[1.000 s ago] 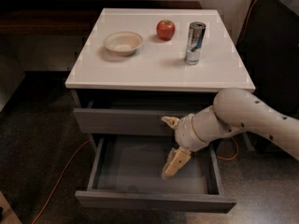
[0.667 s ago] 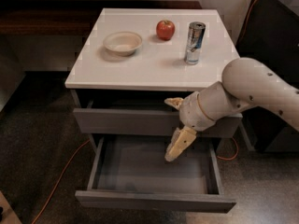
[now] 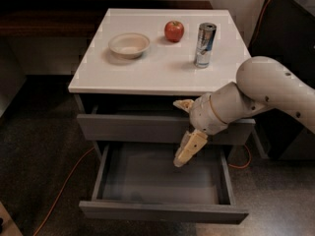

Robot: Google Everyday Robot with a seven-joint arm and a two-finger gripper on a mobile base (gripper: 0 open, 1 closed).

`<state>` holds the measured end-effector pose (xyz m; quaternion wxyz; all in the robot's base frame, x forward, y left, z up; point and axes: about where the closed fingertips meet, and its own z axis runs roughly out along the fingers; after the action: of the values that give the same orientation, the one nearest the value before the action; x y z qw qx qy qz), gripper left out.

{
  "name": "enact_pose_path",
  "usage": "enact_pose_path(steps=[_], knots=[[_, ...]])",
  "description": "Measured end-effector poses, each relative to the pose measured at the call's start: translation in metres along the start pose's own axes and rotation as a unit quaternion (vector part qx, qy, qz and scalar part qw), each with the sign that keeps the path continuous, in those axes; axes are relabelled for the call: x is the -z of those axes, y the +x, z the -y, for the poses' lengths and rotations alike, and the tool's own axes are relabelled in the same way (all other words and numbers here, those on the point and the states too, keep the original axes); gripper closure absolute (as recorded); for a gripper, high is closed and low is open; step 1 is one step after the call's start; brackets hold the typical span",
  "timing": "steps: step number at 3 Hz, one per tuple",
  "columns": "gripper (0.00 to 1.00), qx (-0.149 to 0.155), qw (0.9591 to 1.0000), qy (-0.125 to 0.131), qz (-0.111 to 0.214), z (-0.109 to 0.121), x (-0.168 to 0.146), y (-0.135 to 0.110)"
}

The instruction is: Place redbull can into middle drawer

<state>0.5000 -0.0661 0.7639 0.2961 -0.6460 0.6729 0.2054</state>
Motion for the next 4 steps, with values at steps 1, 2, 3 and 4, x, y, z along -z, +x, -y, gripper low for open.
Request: enact_pose_path(steps=[1, 2, 3, 4], knots=[[0.0, 0.001, 0.9992, -0.002, 0.04, 0.012, 0.03, -0.019], [0.0, -0.003, 0.9964, 0.019, 0.082, 0.031, 0.087, -0.044], [0.0, -0.03, 0.9938, 0.052, 0.094, 0.056, 0.129, -0.052], [0.0, -0.064, 0.9905, 0.075, 0.095, 0.083, 0.147, -0.042]])
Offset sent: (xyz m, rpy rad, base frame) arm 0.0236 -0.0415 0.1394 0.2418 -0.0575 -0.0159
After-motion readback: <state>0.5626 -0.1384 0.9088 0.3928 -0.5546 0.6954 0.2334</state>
